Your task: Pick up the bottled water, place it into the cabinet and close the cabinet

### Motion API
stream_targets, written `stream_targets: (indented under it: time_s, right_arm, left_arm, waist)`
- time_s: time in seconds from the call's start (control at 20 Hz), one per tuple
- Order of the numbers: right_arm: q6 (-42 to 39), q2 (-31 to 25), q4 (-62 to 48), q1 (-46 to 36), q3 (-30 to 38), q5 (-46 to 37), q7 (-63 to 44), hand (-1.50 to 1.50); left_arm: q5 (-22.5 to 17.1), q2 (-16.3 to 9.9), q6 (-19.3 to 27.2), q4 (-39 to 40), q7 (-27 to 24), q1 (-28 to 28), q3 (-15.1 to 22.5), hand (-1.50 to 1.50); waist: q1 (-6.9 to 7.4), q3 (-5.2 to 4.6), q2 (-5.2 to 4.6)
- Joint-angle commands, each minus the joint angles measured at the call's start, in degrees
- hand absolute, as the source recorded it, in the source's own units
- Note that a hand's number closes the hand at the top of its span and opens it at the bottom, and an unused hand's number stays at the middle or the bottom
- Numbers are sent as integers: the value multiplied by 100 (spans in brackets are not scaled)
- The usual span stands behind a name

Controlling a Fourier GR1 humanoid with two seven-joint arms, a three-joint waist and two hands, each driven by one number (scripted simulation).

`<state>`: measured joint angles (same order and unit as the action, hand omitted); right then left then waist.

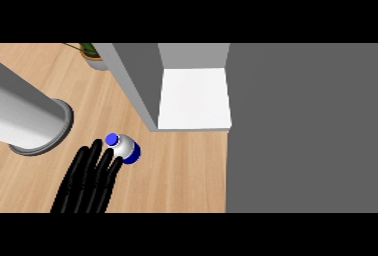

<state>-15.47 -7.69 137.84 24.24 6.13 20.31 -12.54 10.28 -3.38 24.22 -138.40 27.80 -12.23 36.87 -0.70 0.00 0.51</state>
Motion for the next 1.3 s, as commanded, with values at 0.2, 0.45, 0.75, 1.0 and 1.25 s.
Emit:
stream_targets:
  time_s: [0.2, 0.45, 0.75, 1.0, 1.25]
  right_arm:
    - [75, -19, 1143, 507, 308, 1019, -460, -150]
    - [-63, -58, 1268, 643, 402, 1206, -319, -150]
    - [-308, -180, 886, 660, 685, 1458, -49, -150]
    - [-359, -189, 812, 675, 707, 1431, 14, -150]
    - [-591, -346, 925, 1079, 927, 1754, 48, -150]
  left_arm:
    - [-295, -419, -27, -305, -444, -514, -736, -150]
    - [-699, -518, -199, 386, -888, -648, -1251, -150]
    - [-1409, -599, -553, 1295, -1339, -365, -2133, -150]
    - [-1438, -681, -1026, 2211, -2436, -512, -2174, -150]
    - [-1761, -748, -1296, 3144, -2741, 53, -2778, -150]
  waist:
    - [28, -9, -23]
    - [-17, -19, -23]
    - [-51, -17, -45]
    - [-12, -15, -34]
    - [-77, -12, -39]
